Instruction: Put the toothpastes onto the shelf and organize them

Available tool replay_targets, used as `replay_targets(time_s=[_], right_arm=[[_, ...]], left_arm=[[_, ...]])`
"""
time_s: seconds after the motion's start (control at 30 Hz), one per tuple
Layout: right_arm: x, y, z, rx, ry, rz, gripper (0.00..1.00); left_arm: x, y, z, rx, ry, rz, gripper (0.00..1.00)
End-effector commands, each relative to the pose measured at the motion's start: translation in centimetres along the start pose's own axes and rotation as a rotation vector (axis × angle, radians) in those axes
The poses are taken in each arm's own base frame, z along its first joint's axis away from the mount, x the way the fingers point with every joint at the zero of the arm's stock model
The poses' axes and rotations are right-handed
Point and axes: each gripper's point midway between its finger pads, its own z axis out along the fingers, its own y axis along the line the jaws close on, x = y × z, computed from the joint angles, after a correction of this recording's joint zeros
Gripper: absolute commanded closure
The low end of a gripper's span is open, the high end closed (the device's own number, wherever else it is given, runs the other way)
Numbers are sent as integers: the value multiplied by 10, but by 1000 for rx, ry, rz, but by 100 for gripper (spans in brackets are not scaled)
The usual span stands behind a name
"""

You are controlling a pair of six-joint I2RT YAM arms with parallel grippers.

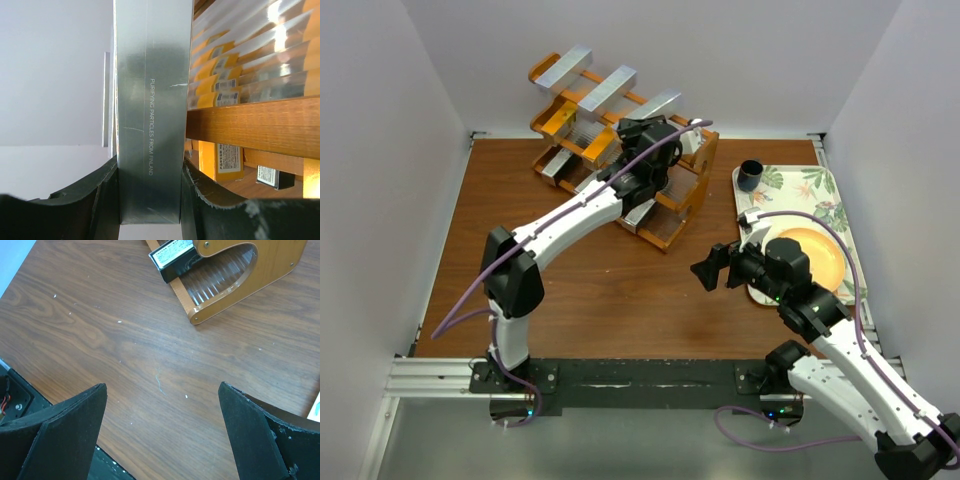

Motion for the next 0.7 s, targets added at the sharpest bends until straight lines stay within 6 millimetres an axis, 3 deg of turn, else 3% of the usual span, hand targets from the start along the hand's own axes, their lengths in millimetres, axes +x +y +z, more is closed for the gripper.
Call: replay_targets(time_s=[0.0,0.67], right_arm=[[-4,0,1,-2,-26,-15,2],[-4,-1,1,0,-28,-13,2]], left_arm=[[-2,37,-3,-101,13,-50,58],[-17,35,-12,-82,-34,-59,34]])
